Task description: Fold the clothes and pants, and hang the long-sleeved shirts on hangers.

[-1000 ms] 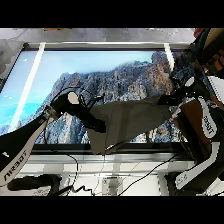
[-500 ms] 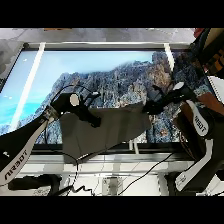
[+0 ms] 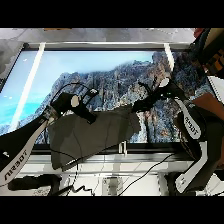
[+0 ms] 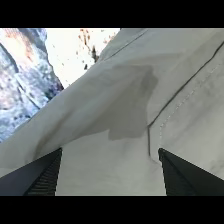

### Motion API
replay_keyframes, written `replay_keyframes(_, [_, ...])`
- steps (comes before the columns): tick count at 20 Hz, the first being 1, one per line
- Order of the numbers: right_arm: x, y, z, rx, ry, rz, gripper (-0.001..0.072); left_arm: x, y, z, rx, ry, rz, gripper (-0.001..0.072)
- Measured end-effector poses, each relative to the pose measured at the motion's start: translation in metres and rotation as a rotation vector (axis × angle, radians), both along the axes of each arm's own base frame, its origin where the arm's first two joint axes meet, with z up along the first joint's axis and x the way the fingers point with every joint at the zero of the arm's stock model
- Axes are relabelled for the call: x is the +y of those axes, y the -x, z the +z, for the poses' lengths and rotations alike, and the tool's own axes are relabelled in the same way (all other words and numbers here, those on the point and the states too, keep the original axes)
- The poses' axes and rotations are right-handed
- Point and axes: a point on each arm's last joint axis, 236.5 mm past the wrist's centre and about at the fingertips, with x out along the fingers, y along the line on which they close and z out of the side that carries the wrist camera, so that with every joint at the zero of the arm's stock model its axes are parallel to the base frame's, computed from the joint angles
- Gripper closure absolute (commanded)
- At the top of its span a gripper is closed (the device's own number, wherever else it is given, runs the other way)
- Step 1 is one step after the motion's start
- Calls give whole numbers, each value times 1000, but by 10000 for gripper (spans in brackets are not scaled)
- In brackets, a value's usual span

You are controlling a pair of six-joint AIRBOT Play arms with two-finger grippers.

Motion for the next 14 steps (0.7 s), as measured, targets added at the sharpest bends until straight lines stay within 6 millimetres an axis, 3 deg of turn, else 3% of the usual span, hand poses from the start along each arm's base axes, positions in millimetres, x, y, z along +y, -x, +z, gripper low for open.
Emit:
replay_keyframes(4, [-5,3,-13,2,44,-13,91,1,-2,0,-7,-7,-2,12])
replay_keyframes(8, [23,23,-17,59,-23,-4,106,2,-3,0,-13,-7,0,12])
replay_keyframes(9, [34,28,-17,63,-44,9,158,2,-3,0,-14,-7,0,13])
replay_keyframes(11, [53,37,-20,57,-62,48,611,1,-4,0,-16,-6,1,12])
replay_keyframes(12, [61,42,-21,52,-67,72,687,1,-4,0,-17,-6,1,12])
replay_keyframes(14, [79,44,-15,32,-94,101,688,1,-5,2,-22,-4,1,13])
